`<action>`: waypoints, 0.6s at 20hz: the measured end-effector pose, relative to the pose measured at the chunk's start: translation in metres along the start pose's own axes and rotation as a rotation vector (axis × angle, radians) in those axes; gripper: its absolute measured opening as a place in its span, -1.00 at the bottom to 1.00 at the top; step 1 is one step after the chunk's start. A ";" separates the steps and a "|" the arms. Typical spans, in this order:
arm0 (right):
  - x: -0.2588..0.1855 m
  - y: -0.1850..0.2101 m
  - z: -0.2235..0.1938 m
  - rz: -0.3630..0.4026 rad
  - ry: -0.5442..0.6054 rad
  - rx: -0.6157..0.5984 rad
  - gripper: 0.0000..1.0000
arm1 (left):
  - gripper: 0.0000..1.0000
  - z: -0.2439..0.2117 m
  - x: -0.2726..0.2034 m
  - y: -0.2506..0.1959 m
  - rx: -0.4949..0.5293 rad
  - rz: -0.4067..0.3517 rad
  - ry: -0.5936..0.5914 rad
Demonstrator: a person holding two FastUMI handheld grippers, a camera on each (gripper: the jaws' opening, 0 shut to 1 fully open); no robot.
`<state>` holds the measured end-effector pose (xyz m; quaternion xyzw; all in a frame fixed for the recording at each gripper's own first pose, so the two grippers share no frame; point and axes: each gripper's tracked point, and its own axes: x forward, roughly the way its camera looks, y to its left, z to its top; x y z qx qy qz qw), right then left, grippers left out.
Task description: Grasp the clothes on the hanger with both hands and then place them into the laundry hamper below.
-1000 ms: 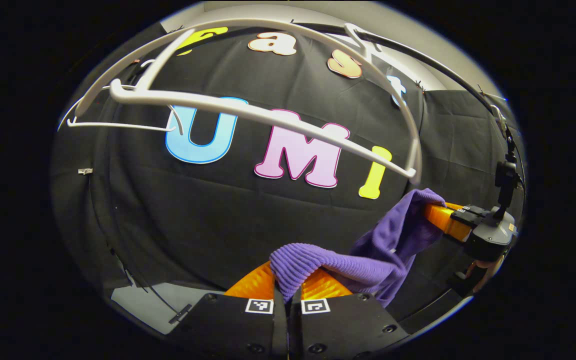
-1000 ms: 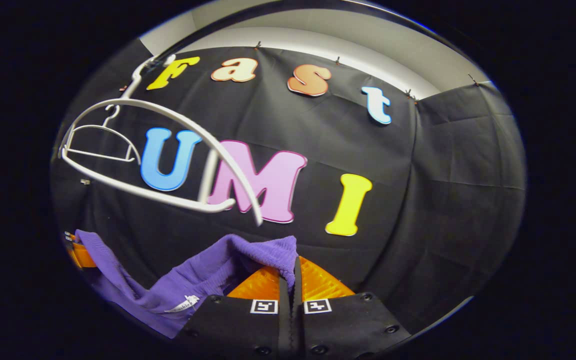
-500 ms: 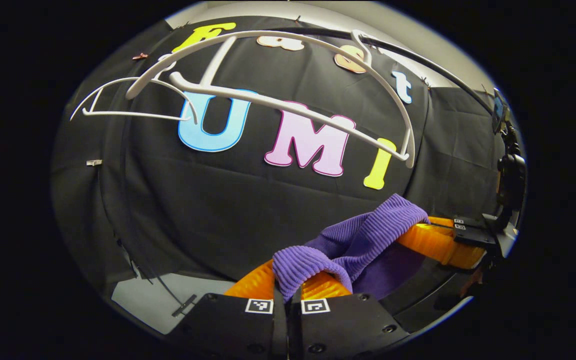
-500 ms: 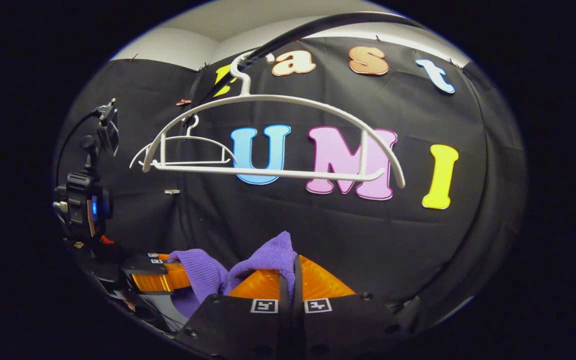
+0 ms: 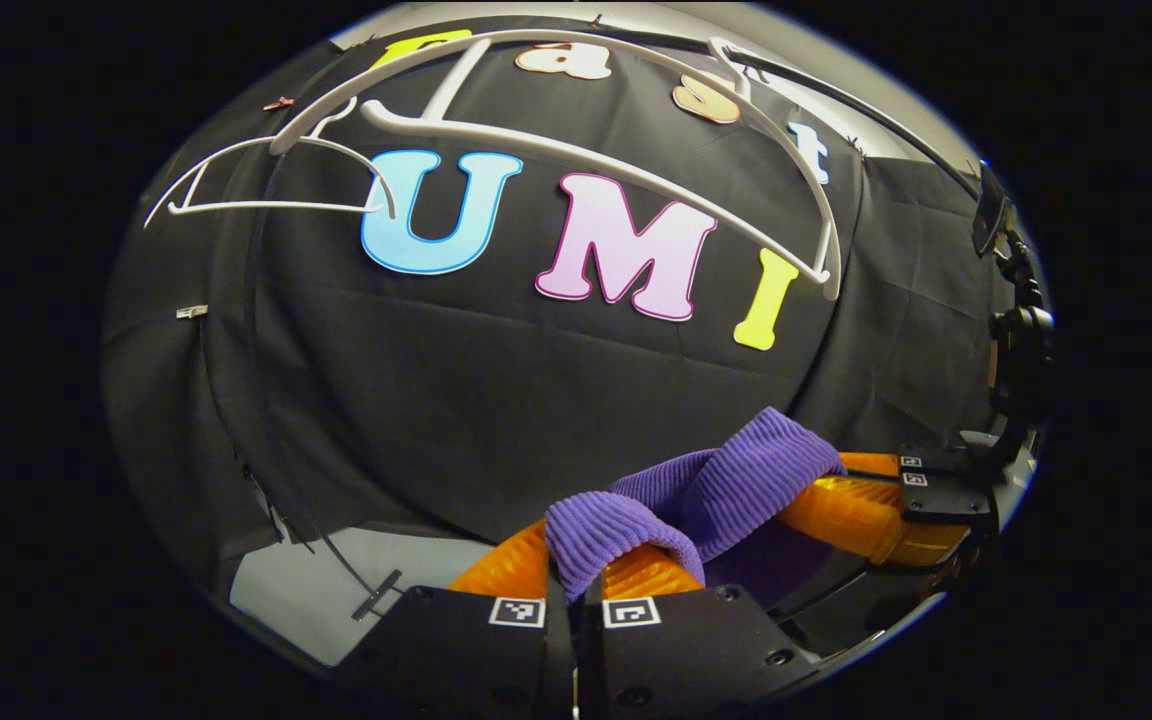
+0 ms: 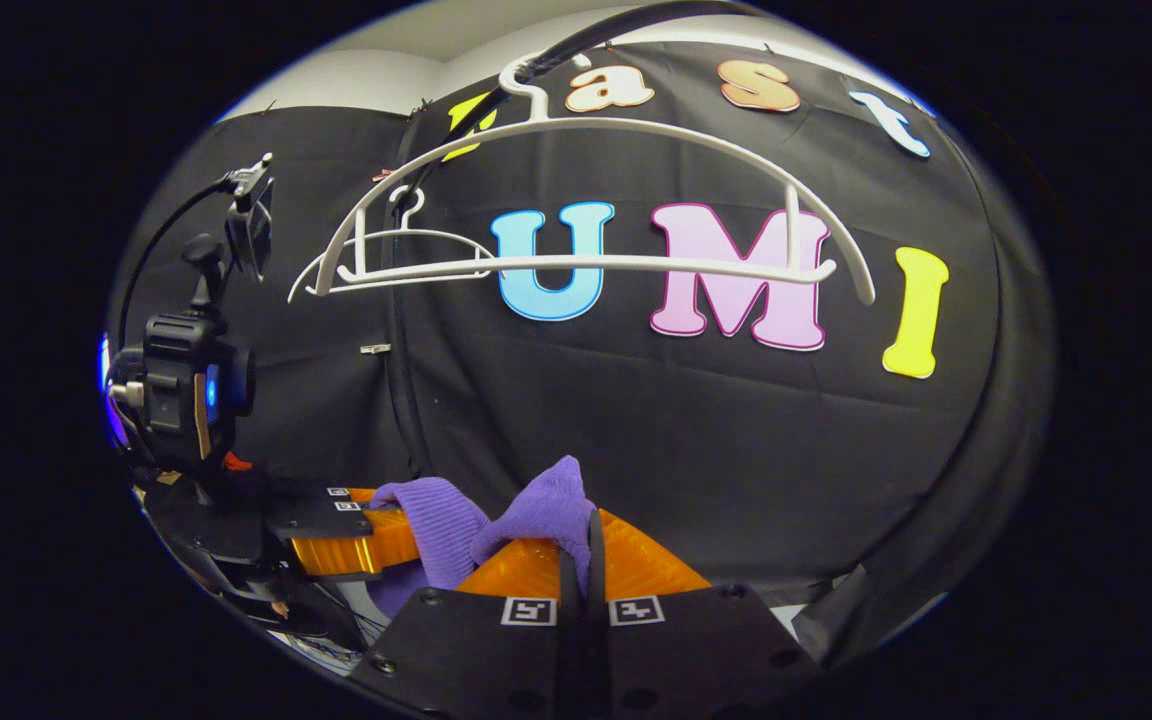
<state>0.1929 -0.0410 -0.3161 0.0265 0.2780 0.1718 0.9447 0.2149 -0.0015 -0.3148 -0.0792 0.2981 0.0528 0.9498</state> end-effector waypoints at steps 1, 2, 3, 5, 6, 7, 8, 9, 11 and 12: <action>0.000 0.003 -0.003 0.009 0.010 0.011 -0.92 | -0.87 -0.003 0.001 0.000 0.003 -0.003 0.010; 0.001 0.005 -0.008 0.017 0.023 0.025 -0.92 | -0.87 -0.009 0.004 -0.001 0.006 -0.004 0.025; 0.002 0.006 -0.014 0.021 0.038 0.034 -0.91 | -0.86 -0.014 0.005 0.000 0.006 -0.004 0.047; 0.003 0.009 -0.026 0.030 0.071 0.040 -0.92 | -0.83 -0.023 0.007 0.007 0.004 0.008 0.081; 0.004 0.011 -0.031 0.040 0.087 0.048 -0.92 | -0.82 -0.025 0.013 0.011 0.001 0.013 0.094; 0.005 0.012 -0.037 0.047 0.102 0.057 -0.92 | -0.81 -0.029 0.019 0.010 -0.007 0.015 0.112; 0.007 0.011 -0.044 0.043 0.119 0.060 -0.92 | -0.81 -0.034 0.022 0.008 -0.016 0.013 0.132; 0.009 0.010 -0.050 0.035 0.142 0.056 -0.91 | -0.78 -0.040 0.025 0.008 -0.023 0.013 0.154; 0.015 0.007 -0.068 0.027 0.204 0.053 -0.90 | -0.64 -0.056 0.029 0.011 -0.029 0.025 0.202; 0.017 0.006 -0.078 0.027 0.232 0.058 -0.90 | -0.58 -0.063 0.031 0.015 -0.031 0.031 0.228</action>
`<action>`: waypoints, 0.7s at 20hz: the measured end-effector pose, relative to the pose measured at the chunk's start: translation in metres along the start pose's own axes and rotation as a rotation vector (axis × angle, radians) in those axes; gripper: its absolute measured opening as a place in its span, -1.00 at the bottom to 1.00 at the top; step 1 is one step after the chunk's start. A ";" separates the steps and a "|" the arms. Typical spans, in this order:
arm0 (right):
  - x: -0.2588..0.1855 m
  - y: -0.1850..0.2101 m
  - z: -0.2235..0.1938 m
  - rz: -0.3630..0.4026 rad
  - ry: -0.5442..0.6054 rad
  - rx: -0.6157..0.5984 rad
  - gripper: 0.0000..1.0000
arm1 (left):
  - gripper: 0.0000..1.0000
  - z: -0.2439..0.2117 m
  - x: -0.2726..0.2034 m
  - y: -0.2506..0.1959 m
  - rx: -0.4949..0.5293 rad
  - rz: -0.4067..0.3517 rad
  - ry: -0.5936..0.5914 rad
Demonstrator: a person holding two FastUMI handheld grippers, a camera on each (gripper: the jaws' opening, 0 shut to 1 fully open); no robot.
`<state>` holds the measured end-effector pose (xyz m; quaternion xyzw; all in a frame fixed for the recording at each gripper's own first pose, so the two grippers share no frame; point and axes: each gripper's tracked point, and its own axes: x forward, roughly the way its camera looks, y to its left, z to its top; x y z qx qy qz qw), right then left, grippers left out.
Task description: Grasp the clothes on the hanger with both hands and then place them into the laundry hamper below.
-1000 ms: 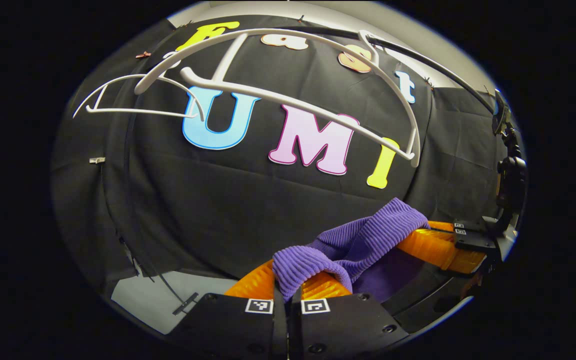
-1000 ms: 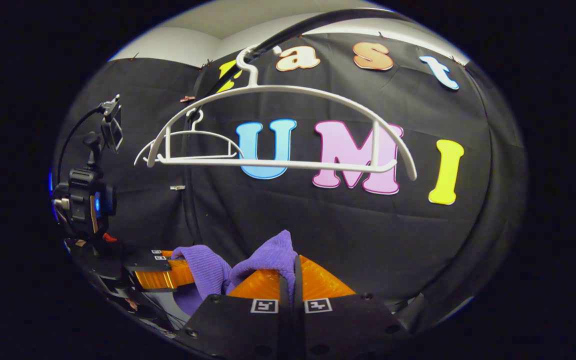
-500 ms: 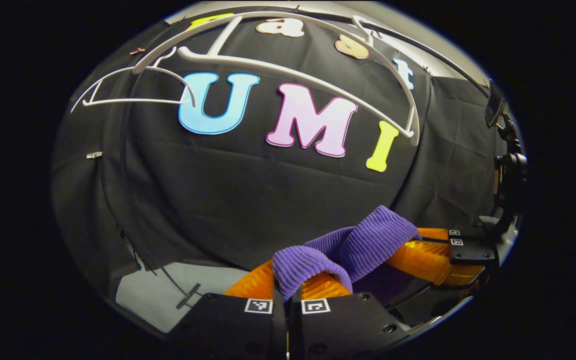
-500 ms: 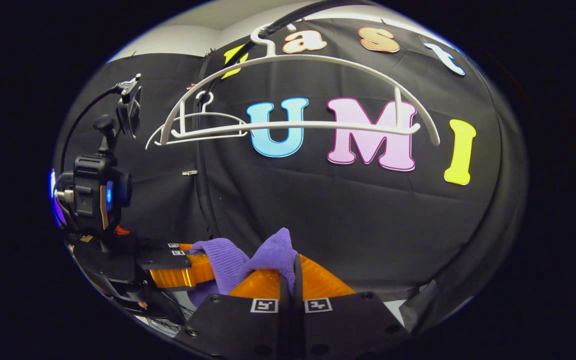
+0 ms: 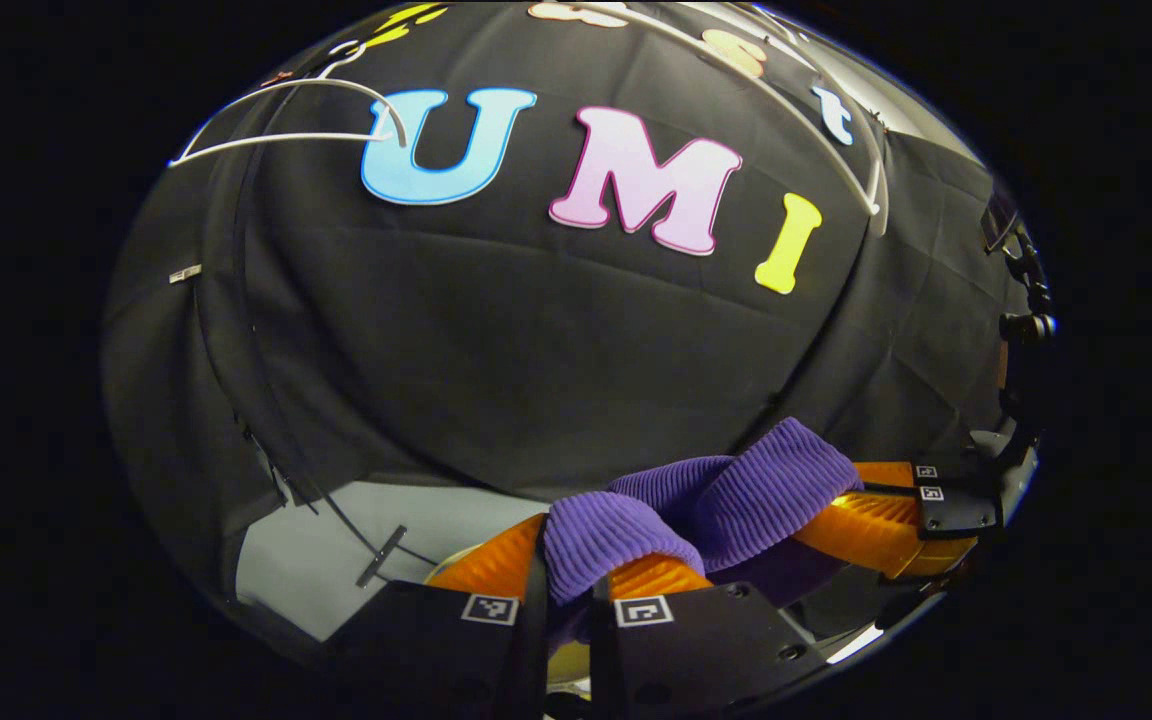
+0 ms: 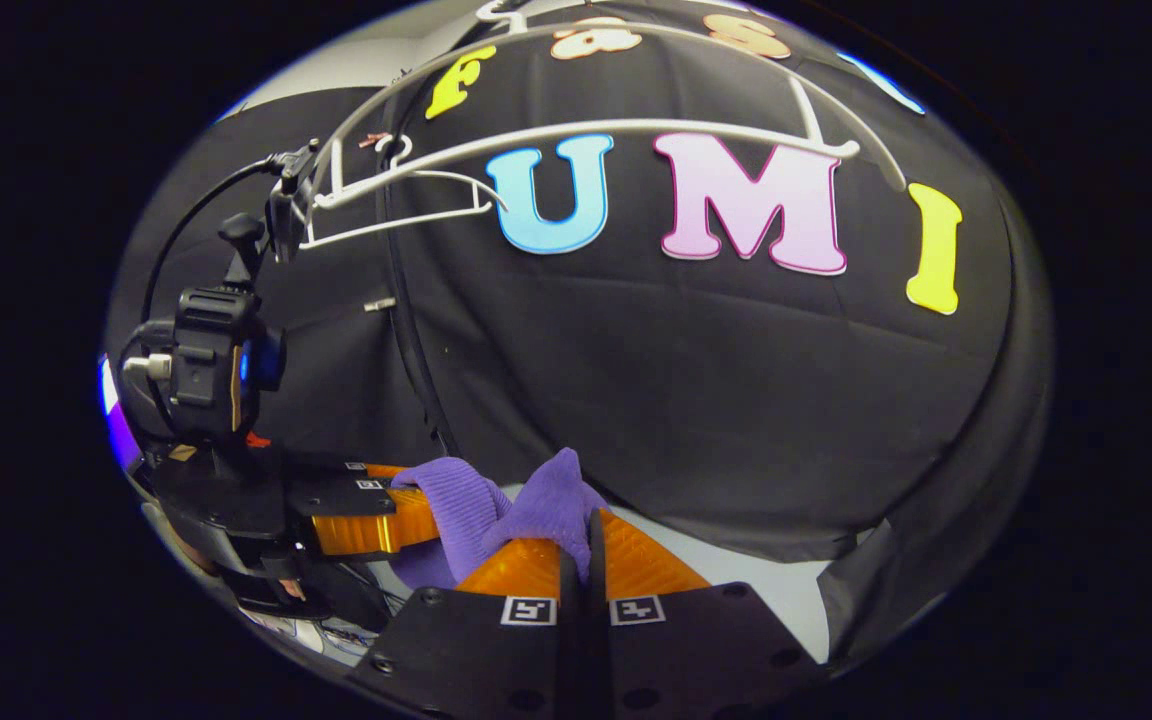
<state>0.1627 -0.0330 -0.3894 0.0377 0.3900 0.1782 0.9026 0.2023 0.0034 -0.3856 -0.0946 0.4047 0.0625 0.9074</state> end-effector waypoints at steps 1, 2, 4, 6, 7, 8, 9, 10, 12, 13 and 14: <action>0.002 -0.001 -0.007 -0.002 0.025 0.005 -0.91 | -0.65 -0.008 0.004 0.004 -0.001 0.007 0.027; 0.003 -0.001 -0.012 -0.001 0.051 0.005 -0.90 | -0.61 -0.016 0.001 0.008 -0.005 0.015 0.049; 0.005 0.002 -0.026 -0.001 0.098 -0.001 -0.90 | -0.45 -0.027 0.004 0.012 -0.024 0.023 0.088; 0.009 0.005 -0.040 0.007 0.146 0.007 -0.91 | -0.45 -0.040 0.009 0.017 -0.046 0.024 0.135; 0.008 0.008 -0.048 0.007 0.175 0.014 -0.90 | -0.45 -0.047 0.010 0.019 -0.056 0.023 0.161; 0.009 0.009 -0.055 0.010 0.200 0.022 -0.90 | -0.46 -0.053 0.011 0.020 -0.063 0.024 0.181; 0.010 0.011 -0.060 0.011 0.219 0.026 -0.90 | -0.46 -0.054 0.012 0.021 -0.069 0.019 0.186; 0.011 0.012 -0.066 0.009 0.234 0.027 -0.91 | -0.44 -0.054 0.012 0.020 -0.073 0.018 0.184; 0.013 0.015 -0.075 0.013 0.258 0.035 -0.86 | -0.45 -0.052 0.012 0.020 -0.073 0.012 0.182; 0.011 0.015 -0.075 0.014 0.267 0.038 -0.81 | -0.29 -0.050 0.013 0.018 -0.079 0.002 0.173; 0.010 0.014 -0.073 0.010 0.272 0.035 -0.79 | -0.34 -0.047 0.013 0.017 -0.081 0.001 0.167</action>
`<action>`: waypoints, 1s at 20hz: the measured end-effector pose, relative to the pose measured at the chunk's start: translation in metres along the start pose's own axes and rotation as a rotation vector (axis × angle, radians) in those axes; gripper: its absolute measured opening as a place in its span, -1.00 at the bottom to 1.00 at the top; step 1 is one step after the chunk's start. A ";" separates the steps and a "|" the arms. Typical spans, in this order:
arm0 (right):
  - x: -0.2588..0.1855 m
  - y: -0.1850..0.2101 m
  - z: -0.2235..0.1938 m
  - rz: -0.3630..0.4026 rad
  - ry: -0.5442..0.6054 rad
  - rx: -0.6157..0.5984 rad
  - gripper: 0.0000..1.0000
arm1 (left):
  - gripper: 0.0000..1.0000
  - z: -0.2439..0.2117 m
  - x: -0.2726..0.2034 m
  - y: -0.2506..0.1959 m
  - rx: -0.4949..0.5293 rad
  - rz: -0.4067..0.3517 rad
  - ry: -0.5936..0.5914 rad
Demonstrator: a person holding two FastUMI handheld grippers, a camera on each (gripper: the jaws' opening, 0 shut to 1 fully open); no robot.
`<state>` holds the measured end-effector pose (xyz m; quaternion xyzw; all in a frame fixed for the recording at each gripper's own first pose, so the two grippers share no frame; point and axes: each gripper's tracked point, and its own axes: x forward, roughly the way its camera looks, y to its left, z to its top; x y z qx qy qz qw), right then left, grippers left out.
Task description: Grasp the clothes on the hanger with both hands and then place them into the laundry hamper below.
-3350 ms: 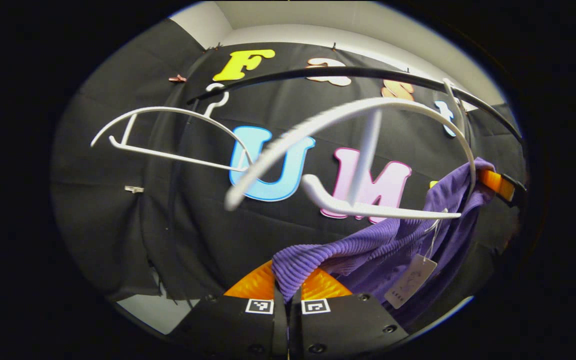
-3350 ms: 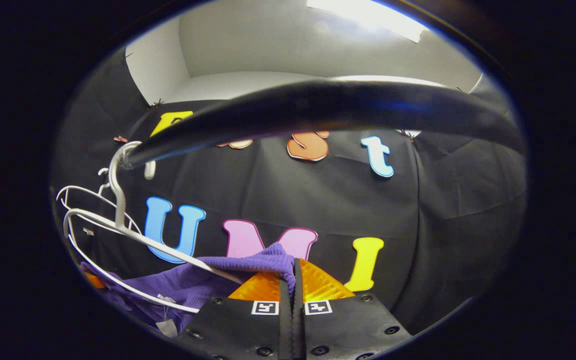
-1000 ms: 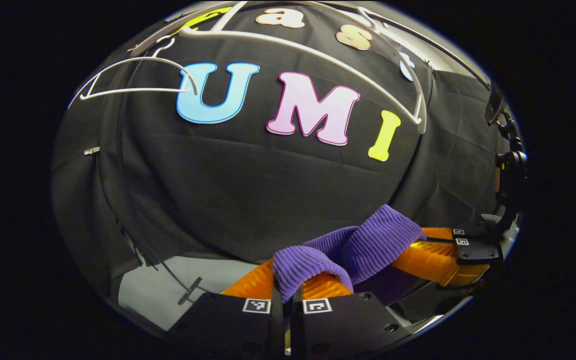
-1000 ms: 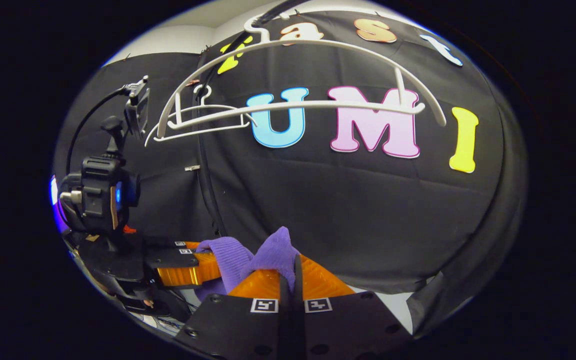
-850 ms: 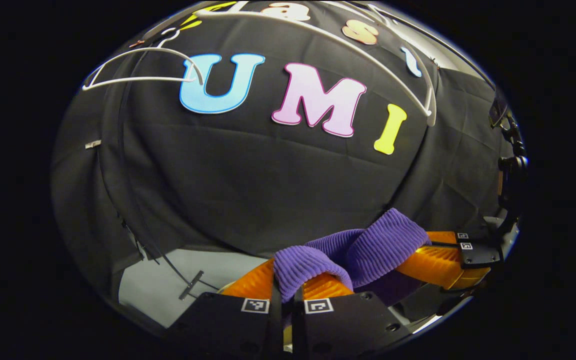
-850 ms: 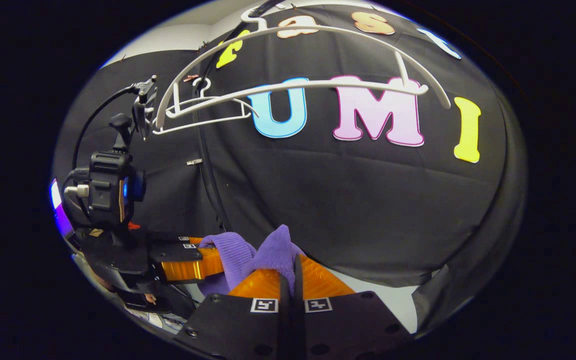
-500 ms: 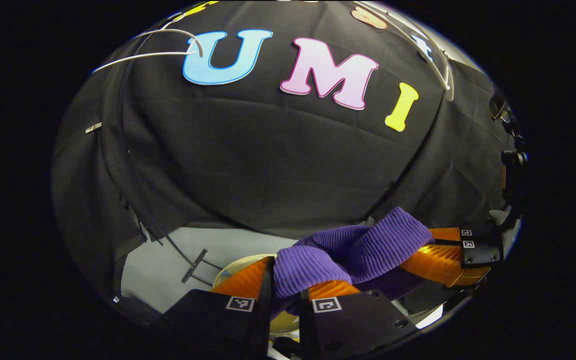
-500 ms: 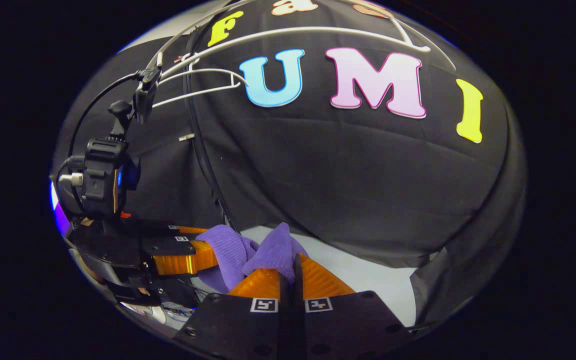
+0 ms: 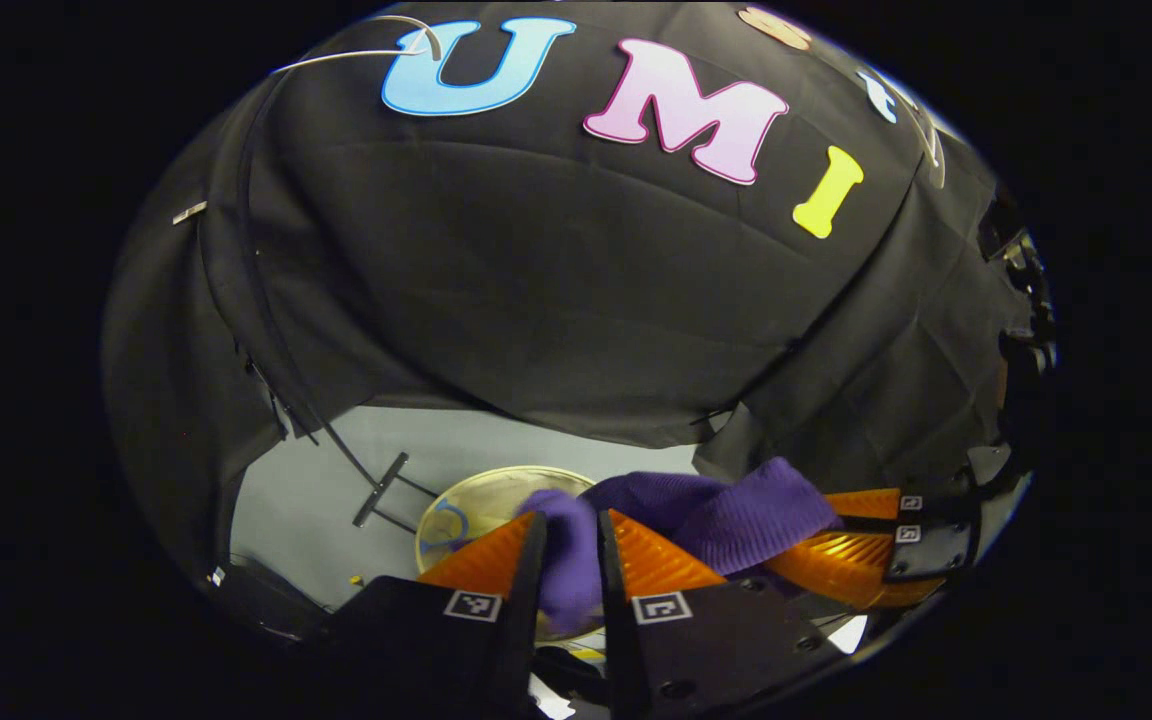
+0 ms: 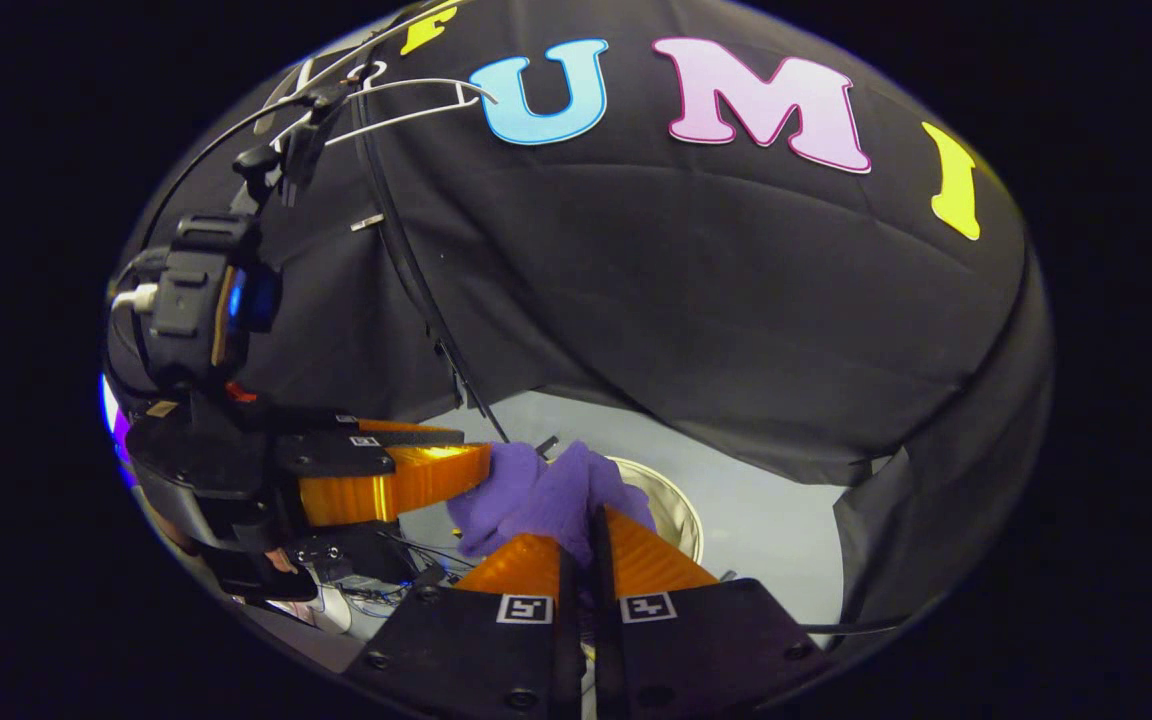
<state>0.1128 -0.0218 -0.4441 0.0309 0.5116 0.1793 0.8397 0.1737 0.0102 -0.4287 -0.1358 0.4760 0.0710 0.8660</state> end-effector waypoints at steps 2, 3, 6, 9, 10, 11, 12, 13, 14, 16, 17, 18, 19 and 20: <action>-0.001 0.004 0.000 0.009 -0.009 0.003 -0.23 | -0.33 -0.001 0.000 0.002 0.006 0.007 0.005; -0.005 0.004 0.008 0.010 -0.031 -0.002 0.00 | -0.23 -0.004 -0.001 0.003 0.006 0.010 0.007; -0.006 -0.003 0.017 -0.009 -0.062 -0.029 0.69 | 0.00 -0.006 -0.001 0.005 0.001 0.016 0.007; -0.009 -0.007 0.017 -0.017 -0.063 -0.012 0.91 | 0.08 -0.004 -0.005 0.004 0.002 0.010 -0.011; -0.010 -0.009 0.016 -0.023 -0.063 -0.006 0.92 | 0.09 -0.002 -0.007 0.004 0.002 0.010 -0.015; -0.011 -0.010 0.016 -0.026 -0.067 0.000 0.94 | 0.13 -0.001 -0.009 0.004 0.002 0.008 -0.020; -0.013 -0.010 0.017 -0.026 -0.072 0.003 0.97 | 0.17 0.000 -0.010 0.003 0.002 0.006 -0.024; -0.014 -0.009 0.019 -0.028 -0.075 0.005 0.97 | 0.29 0.000 -0.011 0.003 0.002 0.009 -0.028; -0.015 -0.009 0.020 -0.030 -0.079 0.002 0.97 | 0.54 -0.001 -0.011 0.004 0.005 0.012 -0.031; -0.021 -0.011 0.020 -0.044 -0.087 -0.001 0.97 | 0.89 0.001 -0.017 0.003 0.013 0.010 -0.039; -0.024 -0.012 0.021 -0.050 -0.095 0.001 0.97 | 0.92 0.000 -0.017 0.002 0.017 0.009 -0.043; -0.028 -0.011 0.022 -0.056 -0.104 0.003 0.97 | 0.92 0.000 -0.020 0.001 0.026 0.006 -0.047; -0.031 -0.010 0.024 -0.063 -0.114 0.005 0.97 | 0.92 -0.001 -0.025 0.001 0.036 0.002 -0.051; -0.034 -0.010 0.025 -0.071 -0.120 0.008 0.97 | 0.91 -0.001 -0.030 0.001 0.042 -0.002 -0.056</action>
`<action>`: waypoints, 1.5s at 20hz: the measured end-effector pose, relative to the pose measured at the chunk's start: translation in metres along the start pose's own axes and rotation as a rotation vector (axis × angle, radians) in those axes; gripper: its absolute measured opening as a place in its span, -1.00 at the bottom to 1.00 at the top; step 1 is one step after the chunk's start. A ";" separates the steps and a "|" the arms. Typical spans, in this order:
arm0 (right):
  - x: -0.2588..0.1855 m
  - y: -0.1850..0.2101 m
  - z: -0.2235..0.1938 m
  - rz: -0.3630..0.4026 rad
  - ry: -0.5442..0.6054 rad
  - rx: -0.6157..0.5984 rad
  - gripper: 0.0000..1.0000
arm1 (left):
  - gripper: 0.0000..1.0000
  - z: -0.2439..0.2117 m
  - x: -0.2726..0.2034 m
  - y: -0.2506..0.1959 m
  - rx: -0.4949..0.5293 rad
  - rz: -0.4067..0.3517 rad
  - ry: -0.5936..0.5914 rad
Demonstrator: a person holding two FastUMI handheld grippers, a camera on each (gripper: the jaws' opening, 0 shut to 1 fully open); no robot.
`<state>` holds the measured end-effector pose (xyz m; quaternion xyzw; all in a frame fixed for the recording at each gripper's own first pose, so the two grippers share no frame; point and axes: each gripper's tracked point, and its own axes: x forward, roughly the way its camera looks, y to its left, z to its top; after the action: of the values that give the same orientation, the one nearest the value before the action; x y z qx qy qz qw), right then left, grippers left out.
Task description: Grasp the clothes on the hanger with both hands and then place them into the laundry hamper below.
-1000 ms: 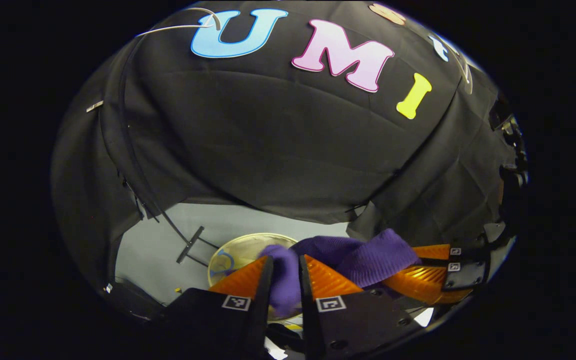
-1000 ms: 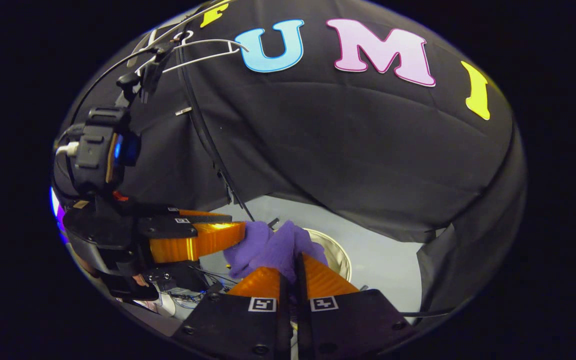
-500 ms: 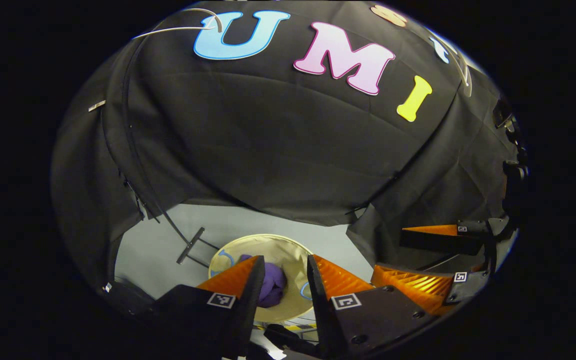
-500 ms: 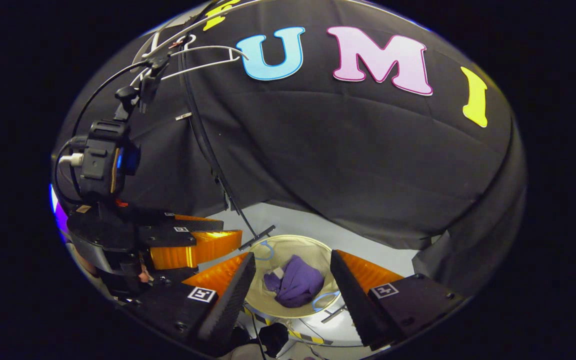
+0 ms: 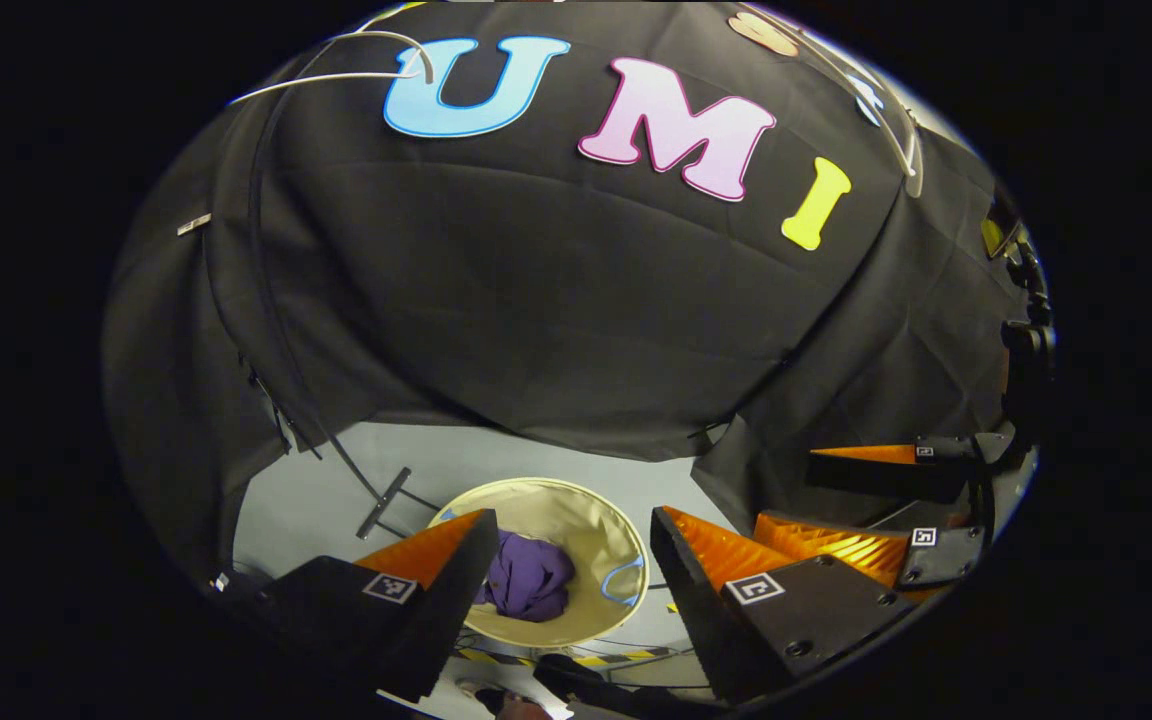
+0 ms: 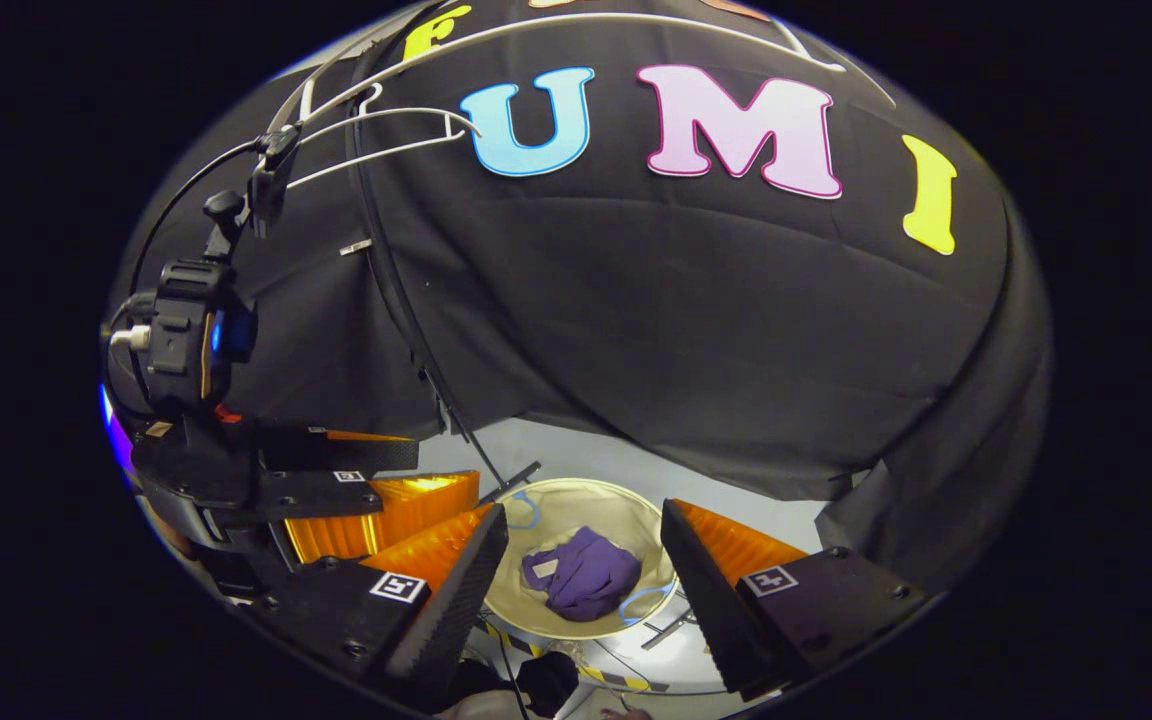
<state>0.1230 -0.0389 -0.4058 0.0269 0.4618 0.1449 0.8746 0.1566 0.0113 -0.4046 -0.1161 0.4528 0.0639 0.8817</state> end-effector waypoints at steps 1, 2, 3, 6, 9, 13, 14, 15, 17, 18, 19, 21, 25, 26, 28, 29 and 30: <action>-0.002 0.002 0.000 -0.008 -0.007 0.002 0.97 | 0.92 0.001 -0.005 -0.002 0.005 -0.010 -0.008; -0.005 0.004 0.001 -0.014 -0.019 0.003 0.97 | 0.92 0.002 -0.011 -0.003 0.010 -0.018 -0.020; -0.010 0.006 0.003 -0.024 -0.029 0.004 0.97 | 0.92 0.004 -0.017 -0.003 0.017 -0.027 -0.030; -0.026 0.015 0.005 -0.052 -0.059 0.001 0.97 | 0.92 0.007 -0.038 -0.002 0.056 -0.042 -0.065; -0.047 0.030 0.010 -0.079 -0.100 0.001 0.97 | 0.92 0.014 -0.066 -0.003 0.087 -0.066 -0.114; -0.085 0.050 0.027 -0.113 -0.181 0.000 0.97 | 0.92 0.027 -0.113 -0.004 0.132 -0.109 -0.198; -0.096 0.056 0.034 -0.123 -0.218 0.001 0.96 | 0.92 0.032 -0.127 -0.004 0.148 -0.117 -0.227; -0.110 0.061 0.039 -0.133 -0.255 0.002 0.96 | 0.92 0.038 -0.143 -0.005 0.163 -0.123 -0.260; -0.140 0.072 0.053 -0.155 -0.343 -0.003 0.96 | 0.92 0.051 -0.174 -0.010 0.192 -0.144 -0.338; -0.154 0.076 0.060 -0.171 -0.382 -0.005 0.96 | 0.90 0.058 -0.192 -0.011 0.206 -0.153 -0.378; -0.172 0.080 0.071 -0.190 -0.433 -0.006 0.95 | 0.91 0.064 -0.212 -0.014 0.222 -0.162 -0.417; -0.210 0.091 0.086 -0.223 -0.535 -0.011 0.95 | 0.90 0.071 -0.254 -0.019 0.252 -0.181 -0.496; -0.276 0.119 0.101 -0.276 -0.680 -0.039 0.84 | 0.92 0.079 -0.323 -0.025 0.263 -0.230 -0.618; -0.293 0.128 0.105 -0.285 -0.724 -0.048 0.94 | 0.94 0.081 -0.339 -0.026 0.269 -0.234 -0.652; -0.321 0.144 0.108 -0.291 -0.797 -0.058 0.93 | 0.84 0.084 -0.374 -0.027 0.287 -0.237 -0.721; -0.332 0.153 0.106 -0.291 -0.825 -0.056 0.93 | 0.84 0.086 -0.392 -0.028 0.296 -0.242 -0.755; -0.343 0.159 0.105 -0.294 -0.855 -0.052 1.00 | 0.84 0.087 -0.407 -0.030 0.301 -0.249 -0.789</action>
<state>-0.0103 0.0273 -0.0422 -0.0035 0.0544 0.0066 0.9985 -0.0054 0.0027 -0.0199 -0.0067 0.0684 -0.0699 0.9952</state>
